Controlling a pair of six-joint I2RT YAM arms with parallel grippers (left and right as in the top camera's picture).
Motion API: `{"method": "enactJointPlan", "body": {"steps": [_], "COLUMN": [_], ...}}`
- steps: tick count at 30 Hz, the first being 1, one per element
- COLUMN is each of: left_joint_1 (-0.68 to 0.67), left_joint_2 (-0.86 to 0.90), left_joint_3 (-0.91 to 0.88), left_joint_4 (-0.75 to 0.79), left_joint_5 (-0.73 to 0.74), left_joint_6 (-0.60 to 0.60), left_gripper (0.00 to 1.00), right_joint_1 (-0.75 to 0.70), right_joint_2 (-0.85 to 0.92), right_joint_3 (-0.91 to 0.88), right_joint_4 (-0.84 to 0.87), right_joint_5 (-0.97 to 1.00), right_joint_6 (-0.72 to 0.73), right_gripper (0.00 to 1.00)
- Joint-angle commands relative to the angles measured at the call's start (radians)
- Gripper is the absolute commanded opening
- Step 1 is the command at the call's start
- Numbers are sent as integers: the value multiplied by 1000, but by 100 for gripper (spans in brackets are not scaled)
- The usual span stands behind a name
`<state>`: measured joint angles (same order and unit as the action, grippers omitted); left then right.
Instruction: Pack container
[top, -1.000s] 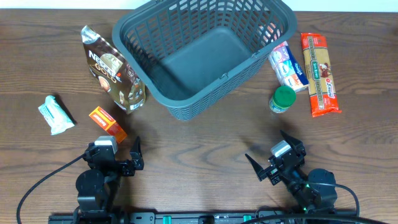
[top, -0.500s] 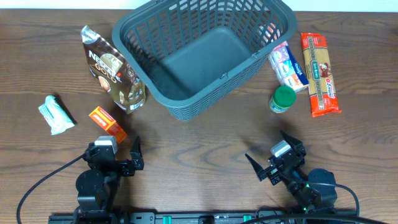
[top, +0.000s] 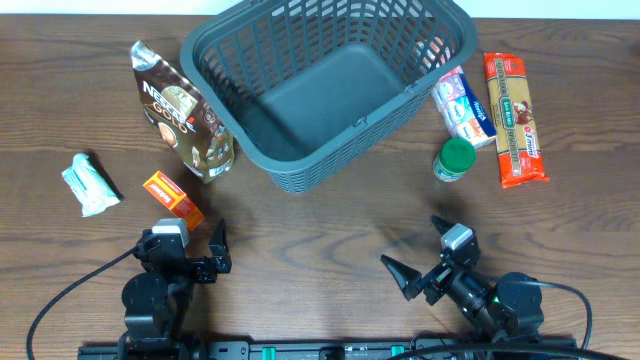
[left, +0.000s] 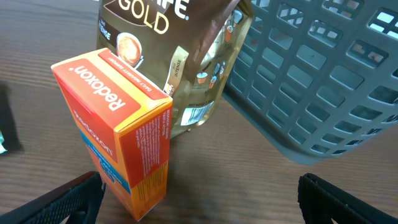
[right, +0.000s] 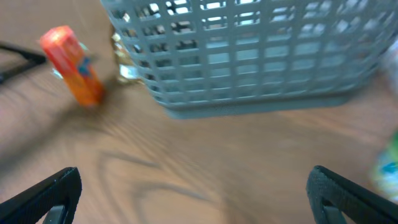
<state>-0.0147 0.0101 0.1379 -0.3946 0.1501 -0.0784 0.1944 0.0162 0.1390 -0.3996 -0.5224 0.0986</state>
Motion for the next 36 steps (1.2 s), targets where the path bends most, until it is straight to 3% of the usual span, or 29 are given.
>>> {"method": "enactJointPlan", "body": {"steps": [1,4,9,12,17,24,36], "left_joint_1": [5,5,5,5,5,5,5], "left_joint_2": [-5,-5,-5,-5,-5,-5,-5], "left_joint_3": [-20,-20,-20,-20,-20,-20,-20], "left_joint_4": [-3,-3,-3,-3,-3,-3,-3], "left_joint_5": [-5,-5,-5,-5,-5,-5,-5], "left_joint_6": [-2,-2,-2,-2,-2,-2,-2], "left_gripper": [98,98,98,99,98,98,98], "right_joint_1": [9,9,9,9,7,5,2], "right_joint_2": [-11,-10,12,87,342,807,1445], "right_joint_3": [-8,-9,-8,15,181,594,1433], "right_joint_4": [30,19,85,185,172,122,-180], "right_joint_5": [-85,-65,6,7,26,42,163], "right_joint_6": [257,378,393,361,203,14,-365], "right_gripper": [99,99,99,99,99,99,99]}}
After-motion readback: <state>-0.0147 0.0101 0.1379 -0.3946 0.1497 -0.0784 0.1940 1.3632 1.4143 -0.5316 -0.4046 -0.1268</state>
